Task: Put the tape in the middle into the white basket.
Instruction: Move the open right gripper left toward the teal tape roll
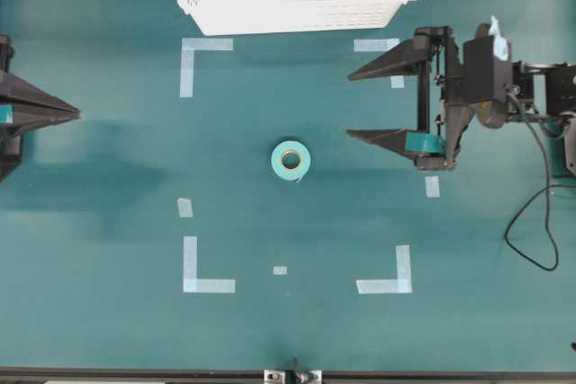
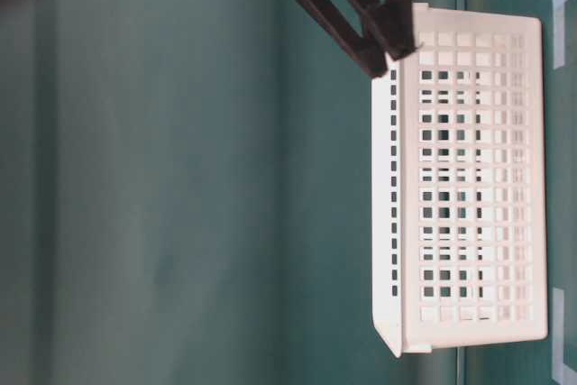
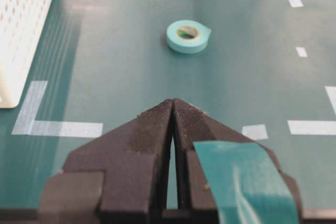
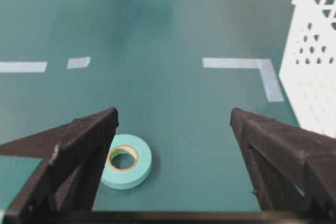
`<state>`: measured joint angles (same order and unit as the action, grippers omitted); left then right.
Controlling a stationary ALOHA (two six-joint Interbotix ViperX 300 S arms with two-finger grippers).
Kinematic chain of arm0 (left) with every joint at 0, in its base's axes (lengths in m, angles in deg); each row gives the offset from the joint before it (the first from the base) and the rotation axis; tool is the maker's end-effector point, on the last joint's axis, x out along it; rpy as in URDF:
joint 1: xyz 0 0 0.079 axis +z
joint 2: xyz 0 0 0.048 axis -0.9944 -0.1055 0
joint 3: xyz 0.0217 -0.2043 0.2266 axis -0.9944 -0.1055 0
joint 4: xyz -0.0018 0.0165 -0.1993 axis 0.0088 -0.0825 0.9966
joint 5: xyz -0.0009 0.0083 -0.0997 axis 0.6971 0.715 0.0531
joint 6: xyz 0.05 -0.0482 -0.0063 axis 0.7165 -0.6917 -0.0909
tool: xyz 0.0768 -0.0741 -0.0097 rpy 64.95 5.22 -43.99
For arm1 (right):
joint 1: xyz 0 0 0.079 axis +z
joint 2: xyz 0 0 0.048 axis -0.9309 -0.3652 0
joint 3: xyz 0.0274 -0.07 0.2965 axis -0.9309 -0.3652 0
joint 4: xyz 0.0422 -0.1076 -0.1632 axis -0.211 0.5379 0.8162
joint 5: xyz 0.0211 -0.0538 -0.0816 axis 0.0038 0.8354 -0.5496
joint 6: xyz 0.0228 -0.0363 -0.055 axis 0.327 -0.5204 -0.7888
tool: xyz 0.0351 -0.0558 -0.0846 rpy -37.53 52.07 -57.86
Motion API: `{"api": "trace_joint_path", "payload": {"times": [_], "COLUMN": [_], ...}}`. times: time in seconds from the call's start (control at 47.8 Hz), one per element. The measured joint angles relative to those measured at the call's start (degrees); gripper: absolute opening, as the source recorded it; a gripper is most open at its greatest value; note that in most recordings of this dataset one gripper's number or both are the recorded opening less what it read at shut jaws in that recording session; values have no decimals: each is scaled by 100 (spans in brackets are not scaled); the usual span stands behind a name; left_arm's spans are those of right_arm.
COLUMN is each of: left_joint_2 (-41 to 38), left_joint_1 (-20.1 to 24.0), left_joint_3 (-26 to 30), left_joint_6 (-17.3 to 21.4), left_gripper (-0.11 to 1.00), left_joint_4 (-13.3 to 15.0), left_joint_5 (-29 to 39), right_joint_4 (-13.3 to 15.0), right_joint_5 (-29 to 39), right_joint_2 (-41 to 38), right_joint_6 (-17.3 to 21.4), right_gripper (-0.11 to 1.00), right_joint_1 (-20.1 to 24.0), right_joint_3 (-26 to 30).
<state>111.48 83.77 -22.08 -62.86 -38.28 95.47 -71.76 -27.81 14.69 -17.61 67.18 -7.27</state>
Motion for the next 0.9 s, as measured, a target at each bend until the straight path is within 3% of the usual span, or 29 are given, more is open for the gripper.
{"api": "trace_joint_path", "payload": {"times": [0.899], "left_joint_2": [-9], "left_joint_1": [0], "left_joint_3": [0], "left_joint_6": [0], "left_gripper": [-11], "left_joint_4": [0], "left_joint_5": [0], "right_joint_4": [0], "right_joint_5": [0], "right_joint_2": [-1187], "right_joint_6": [272], "right_gripper": [98], "right_joint_1": [264], "right_joint_3": [703]}}
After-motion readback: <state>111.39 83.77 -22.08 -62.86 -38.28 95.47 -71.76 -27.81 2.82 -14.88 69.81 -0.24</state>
